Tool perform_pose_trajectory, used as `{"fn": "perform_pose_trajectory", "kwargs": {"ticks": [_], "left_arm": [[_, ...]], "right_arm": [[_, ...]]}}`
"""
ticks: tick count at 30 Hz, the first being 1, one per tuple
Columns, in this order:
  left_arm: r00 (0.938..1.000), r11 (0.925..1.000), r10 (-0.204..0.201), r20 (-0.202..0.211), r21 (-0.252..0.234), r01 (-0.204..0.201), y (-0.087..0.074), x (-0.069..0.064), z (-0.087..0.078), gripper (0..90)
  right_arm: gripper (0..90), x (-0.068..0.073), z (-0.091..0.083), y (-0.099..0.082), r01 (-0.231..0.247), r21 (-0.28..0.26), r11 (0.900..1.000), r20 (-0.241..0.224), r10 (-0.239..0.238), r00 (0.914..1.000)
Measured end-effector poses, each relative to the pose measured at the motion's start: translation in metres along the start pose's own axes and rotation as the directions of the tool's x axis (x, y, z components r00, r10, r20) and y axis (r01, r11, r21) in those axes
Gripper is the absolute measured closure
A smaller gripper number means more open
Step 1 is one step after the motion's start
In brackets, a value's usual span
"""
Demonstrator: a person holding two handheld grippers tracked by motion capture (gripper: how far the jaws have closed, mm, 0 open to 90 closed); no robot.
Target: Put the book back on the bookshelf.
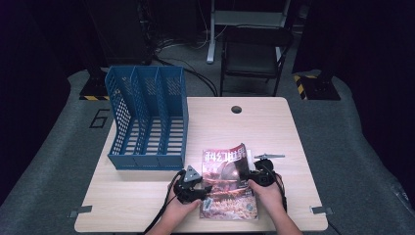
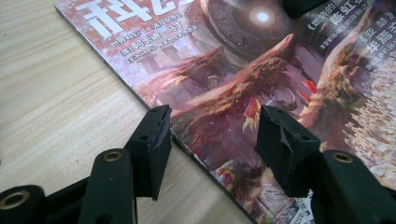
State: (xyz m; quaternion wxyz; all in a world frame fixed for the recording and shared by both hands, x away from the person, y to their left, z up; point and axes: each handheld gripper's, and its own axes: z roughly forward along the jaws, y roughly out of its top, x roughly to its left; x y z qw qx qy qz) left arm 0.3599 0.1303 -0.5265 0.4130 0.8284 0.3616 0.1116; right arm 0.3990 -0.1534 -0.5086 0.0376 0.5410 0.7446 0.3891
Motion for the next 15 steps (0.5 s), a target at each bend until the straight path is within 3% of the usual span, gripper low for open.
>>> {"fn": "perform_pose_trajectory", "kwargs": {"ticks": [2, 15], "left_arm": [[1.0000, 1.0000, -0.001, 0.000, 0.000, 0.001, 0.0000, 0.0000, 0.0000, 44.7], [0.9997, 0.9997, -0.024, 0.010, -0.004, 0.024, 0.0002, -0.0010, 0.0009, 44.3]], "right_arm": [[77.2, 0.0009, -0.0010, 0.0000, -0.016, 0.006, 0.9999, -0.004, 0.016, 0.9999], [83.3, 0.0025, -0.0030, -0.0006, 0.006, -0.019, 0.9998, -0.015, -0.006, 0.9999]]}}
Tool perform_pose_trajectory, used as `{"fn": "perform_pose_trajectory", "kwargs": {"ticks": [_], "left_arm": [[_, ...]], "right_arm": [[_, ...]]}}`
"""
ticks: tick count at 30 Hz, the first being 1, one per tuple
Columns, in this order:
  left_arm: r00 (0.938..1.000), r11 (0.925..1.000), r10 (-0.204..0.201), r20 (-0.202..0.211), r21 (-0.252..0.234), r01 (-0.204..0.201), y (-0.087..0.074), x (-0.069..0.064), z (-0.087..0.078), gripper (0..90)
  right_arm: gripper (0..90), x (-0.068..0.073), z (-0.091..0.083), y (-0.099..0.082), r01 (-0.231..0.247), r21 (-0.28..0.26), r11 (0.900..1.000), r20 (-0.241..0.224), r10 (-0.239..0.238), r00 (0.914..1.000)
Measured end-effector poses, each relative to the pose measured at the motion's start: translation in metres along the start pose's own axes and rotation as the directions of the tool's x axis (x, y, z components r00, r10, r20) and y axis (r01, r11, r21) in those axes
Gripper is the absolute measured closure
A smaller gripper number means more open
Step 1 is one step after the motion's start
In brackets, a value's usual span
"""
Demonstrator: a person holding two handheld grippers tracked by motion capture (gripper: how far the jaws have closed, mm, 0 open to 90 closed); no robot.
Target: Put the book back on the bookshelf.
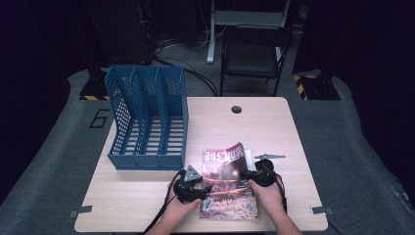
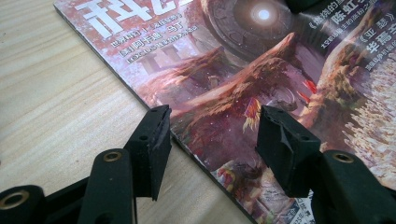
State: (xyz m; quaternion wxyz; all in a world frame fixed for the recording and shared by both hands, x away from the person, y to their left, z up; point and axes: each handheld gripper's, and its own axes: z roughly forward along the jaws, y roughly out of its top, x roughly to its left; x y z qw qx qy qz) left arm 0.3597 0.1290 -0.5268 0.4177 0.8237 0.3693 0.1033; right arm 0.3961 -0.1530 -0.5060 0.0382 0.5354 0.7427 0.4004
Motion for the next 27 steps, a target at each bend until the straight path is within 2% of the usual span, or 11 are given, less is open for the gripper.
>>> {"fn": "perform_pose_trajectory", "kwargs": {"ticks": [2, 3, 6, 8, 10, 12, 14, 15, 22, 23, 27], "left_arm": [[1.0000, 1.0000, -0.001, 0.001, -0.001, 0.001, 0.000, 0.000, 0.000, 43.9], [0.9999, 0.9999, 0.012, 0.001, 0.006, -0.012, 0.001, 0.002, 0.000, 43.3], [1.0000, 0.9999, 0.004, 0.003, 0.010, -0.004, 0.001, 0.001, 0.000, 41.3], [0.9995, 0.9994, 0.030, -0.001, 0.015, -0.030, 0.001, 0.003, 0.000, 39.5], [1.0000, 0.9999, -0.001, 0.009, 0.011, 0.000, 0.001, 0.001, 0.000, 39.2], [0.9999, 0.9999, 0.006, 0.010, 0.011, -0.006, 0.002, 0.002, 0.001, 38.4], [0.9999, 0.9998, -0.008, 0.014, 0.017, 0.007, 0.003, 0.001, 0.001, 36.6], [0.9999, 0.9997, 0.012, 0.009, 0.022, -0.012, 0.003, 0.002, 0.001, 35.3], [0.9997, 0.9995, 0.010, 0.021, 0.031, -0.011, 0.005, 0.001, 0.004, 24.9], [0.9996, 0.9990, 0.021, 0.019, 0.040, -0.022, 0.006, 0.002, 0.003, 23.1], [0.9998, 0.9990, 0.000, 0.022, 0.045, -0.001, 0.007, 0.004, 0.004, 17.1]], "right_arm": [[84.4, 0.002, -0.001, 0.000, -0.004, -0.008, 1.0000, 0.002, 0.004, 1.0000], [85.0, 0.002, -0.001, 0.000, 0.001, -0.016, 0.9999, -0.004, -0.001, 1.0000], [85.5, 0.005, -0.003, -0.001, 0.006, -0.033, 0.9995, -0.005, -0.007, 1.0000], [85.6, 0.006, -0.004, -0.001, 0.019, -0.044, 0.9988, -0.006, -0.019, 0.9998], [85.6, 0.008, -0.005, -0.001, 0.027, -0.057, 0.9980, -0.007, -0.028, 0.9996], [85.7, 0.010, -0.006, -0.001, 0.024, -0.062, 0.9978, -0.010, -0.025, 0.9996], [85.7, 0.010, -0.007, -0.001, 0.024, -0.071, 0.9972, -0.018, -0.025, 0.9995], [85.8, 0.010, -0.008, -0.001, 0.028, -0.079, 0.9965, -0.024, -0.030, 0.9993], [85.8, 0.015, -0.012, -0.001, 0.029, -0.123, 0.9920, -0.043, -0.034, 0.9985], [85.9, 0.015, -0.013, -0.001, 0.035, -0.128, 0.9912, -0.045, -0.041, 0.9981], [85.9, 0.018, -0.016, -0.001, 0.029, -0.145, 0.9891, -0.063, -0.038, 0.9973]]}}
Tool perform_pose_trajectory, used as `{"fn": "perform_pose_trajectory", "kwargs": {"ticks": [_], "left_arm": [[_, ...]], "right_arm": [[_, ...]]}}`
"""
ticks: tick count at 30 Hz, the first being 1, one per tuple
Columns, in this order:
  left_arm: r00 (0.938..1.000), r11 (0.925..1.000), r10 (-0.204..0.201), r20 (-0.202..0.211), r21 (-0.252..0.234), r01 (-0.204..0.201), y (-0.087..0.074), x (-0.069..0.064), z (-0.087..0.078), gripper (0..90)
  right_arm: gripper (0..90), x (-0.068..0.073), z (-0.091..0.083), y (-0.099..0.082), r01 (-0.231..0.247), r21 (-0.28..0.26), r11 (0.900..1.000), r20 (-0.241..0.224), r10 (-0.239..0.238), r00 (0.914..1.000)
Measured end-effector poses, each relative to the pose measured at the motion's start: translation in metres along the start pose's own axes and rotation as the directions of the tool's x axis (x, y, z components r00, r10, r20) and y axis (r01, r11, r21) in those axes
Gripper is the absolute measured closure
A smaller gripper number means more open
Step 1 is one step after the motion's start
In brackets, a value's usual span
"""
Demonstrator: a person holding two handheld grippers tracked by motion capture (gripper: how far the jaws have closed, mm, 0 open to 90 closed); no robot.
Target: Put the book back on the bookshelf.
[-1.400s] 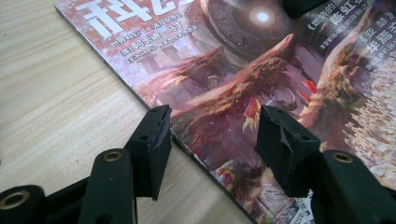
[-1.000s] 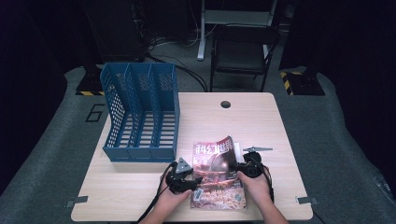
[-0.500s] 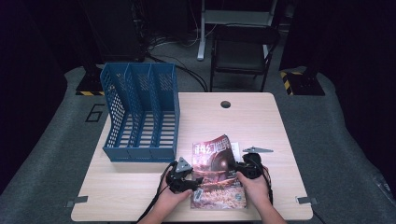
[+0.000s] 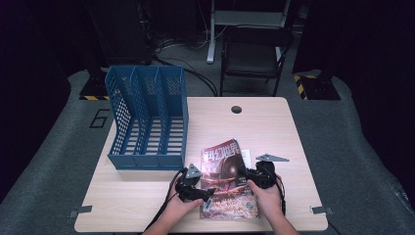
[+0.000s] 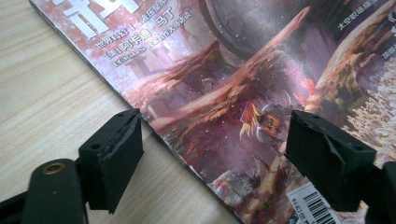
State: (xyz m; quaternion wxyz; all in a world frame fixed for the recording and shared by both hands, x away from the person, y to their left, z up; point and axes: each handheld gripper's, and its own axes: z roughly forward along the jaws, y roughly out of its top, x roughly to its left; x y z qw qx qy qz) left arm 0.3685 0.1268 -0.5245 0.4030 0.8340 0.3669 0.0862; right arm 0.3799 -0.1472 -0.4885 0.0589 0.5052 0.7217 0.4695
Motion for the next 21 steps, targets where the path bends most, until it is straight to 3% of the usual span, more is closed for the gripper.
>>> {"fn": "perform_pose_trajectory", "kwargs": {"ticks": [2, 7, 8, 12, 21], "left_arm": [[0.9999, 0.9999, -0.013, 0.010, 0.002, 0.013, 0.000, 0.001, 0.000, 16.0], [1.0000, 0.9999, 0.006, 0.007, 0.015, -0.006, 0.002, 0.003, 0.000, 13.5], [0.9999, 1.0000, -0.005, 0.014, 0.007, 0.005, 0.001, 0.002, 0.001, 12.6], [0.9995, 0.9997, 0.012, 0.030, 0.022, -0.013, 0.003, 0.003, 0.002, 7.8], [0.9977, 0.9999, -0.009, 0.067, 0.013, 0.008, 0.007, 0.003, 0.009, 0.5]], "right_arm": [[85.9, 0.001, -0.001, 0.000, 0.006, -0.009, 0.9999, -0.004, -0.006, 1.0000], [85.9, 0.004, -0.007, 0.000, 0.011, -0.039, 0.9992, -0.015, -0.012, 0.9998], [85.9, 0.005, -0.008, 0.000, 0.009, -0.045, 0.9989, -0.017, -0.010, 0.9998], [85.9, 0.008, -0.012, 0.000, 0.026, -0.074, 0.9969, -0.027, -0.028, 0.9992], [85.9, 0.012, -0.019, 0.000, 0.039, -0.113, 0.9929, -0.045, -0.044, 0.9980]]}}
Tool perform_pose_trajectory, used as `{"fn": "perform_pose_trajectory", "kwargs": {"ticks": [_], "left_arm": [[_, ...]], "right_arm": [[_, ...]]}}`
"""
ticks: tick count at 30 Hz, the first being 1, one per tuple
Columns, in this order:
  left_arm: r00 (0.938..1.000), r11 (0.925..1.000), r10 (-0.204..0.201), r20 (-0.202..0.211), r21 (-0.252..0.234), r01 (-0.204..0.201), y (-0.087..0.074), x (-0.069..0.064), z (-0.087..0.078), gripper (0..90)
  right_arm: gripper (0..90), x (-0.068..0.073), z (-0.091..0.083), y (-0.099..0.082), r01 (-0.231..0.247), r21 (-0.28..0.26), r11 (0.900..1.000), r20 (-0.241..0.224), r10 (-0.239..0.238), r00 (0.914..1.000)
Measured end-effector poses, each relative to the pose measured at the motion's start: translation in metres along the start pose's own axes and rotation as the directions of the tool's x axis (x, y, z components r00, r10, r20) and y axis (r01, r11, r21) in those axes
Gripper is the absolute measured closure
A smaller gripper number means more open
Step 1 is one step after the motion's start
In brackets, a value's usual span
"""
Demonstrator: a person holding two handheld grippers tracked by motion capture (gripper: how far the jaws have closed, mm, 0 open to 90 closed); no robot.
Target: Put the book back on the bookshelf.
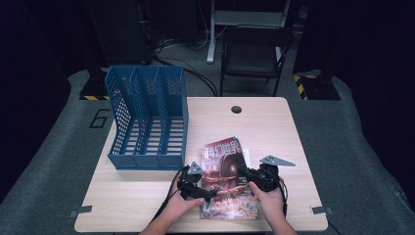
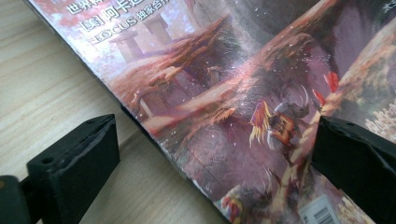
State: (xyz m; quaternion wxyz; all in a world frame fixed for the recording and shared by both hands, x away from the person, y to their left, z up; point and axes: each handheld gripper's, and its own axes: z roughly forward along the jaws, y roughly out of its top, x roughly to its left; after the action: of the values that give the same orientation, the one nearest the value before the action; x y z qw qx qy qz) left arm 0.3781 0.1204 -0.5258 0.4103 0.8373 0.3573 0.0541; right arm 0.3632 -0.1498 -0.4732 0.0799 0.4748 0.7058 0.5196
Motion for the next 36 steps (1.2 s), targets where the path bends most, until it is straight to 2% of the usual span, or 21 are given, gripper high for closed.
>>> {"fn": "perform_pose_trajectory", "kwargs": {"ticks": [2, 4, 7, 9, 16, 19, 22, 26, 33, 36], "left_arm": [[0.9998, 1.0000, -0.008, 0.016, -0.002, 0.008, 0.001, 0.002, 0.000, 0.4], [0.9988, 0.9990, -0.037, 0.032, -0.022, 0.038, 0.002, 0.004, 0.002, 0.4], [0.9972, 0.9978, -0.050, 0.055, -0.040, 0.052, 0.003, 0.006, 0.004, 0.4], [0.9957, 0.9983, -0.046, 0.081, -0.034, 0.048, 0.005, 0.007, 0.005, 0.4], [0.9937, 0.9993, -0.014, 0.111, -0.032, 0.017, 0.007, 0.000, 0.010, 0.6], [0.9941, 0.9992, 0.002, 0.109, -0.040, 0.002, 0.007, -0.003, 0.013, 0.4], [0.9930, 0.9990, 0.005, 0.118, -0.046, 0.000, 0.007, -0.002, 0.014, 0.5], [0.9944, 0.9986, 0.003, 0.106, -0.053, 0.003, 0.007, -0.003, 0.015, 1.4], [0.9959, 0.9978, -0.029, 0.086, -0.057, 0.034, 0.008, -0.002, 0.013, 8.4], [0.9974, 0.9967, -0.040, 0.059, -0.069, 0.044, 0.008, -0.002, 0.013, 12.0]], "right_arm": [[85.9, 0.001, -0.002, 0.000, 0.007, -0.015, 0.9999, -0.013, -0.007, 0.9999], [85.9, 0.003, -0.005, 0.001, 0.014, -0.023, 0.9996, -0.017, -0.014, 0.9998], [85.9, 0.006, -0.007, 0.001, 0.028, -0.041, 0.9988, -0.028, -0.029, 0.9992], [85.9, 0.007, -0.009, 0.001, 0.023, -0.045, 0.9987, -0.035, -0.024, 0.9991], [85.9, 0.005, -0.010, 0.000, 0.024, -0.053, 0.9983, -0.035, -0.026, 0.9991], [85.8, 0.004, -0.010, 0.000, 0.018, -0.060, 0.9981, -0.044, -0.020, 0.9988], [85.9, 0.004, -0.011, 0.000, 0.008, -0.058, 0.9983, -0.043, -0.011, 0.9990], [85.8, 0.002, -0.010, 0.000, 0.006, -0.061, 0.9981, -0.051, -0.009, 0.9987], [85.7, -0.008, -0.006, -0.002, -0.048, -0.025, 0.9985, -0.049, 0.047, 0.9977], [85.7, -0.012, -0.002, -0.003, -0.051, -0.011, 0.9986, -0.044, 0.050, 0.9977]]}}
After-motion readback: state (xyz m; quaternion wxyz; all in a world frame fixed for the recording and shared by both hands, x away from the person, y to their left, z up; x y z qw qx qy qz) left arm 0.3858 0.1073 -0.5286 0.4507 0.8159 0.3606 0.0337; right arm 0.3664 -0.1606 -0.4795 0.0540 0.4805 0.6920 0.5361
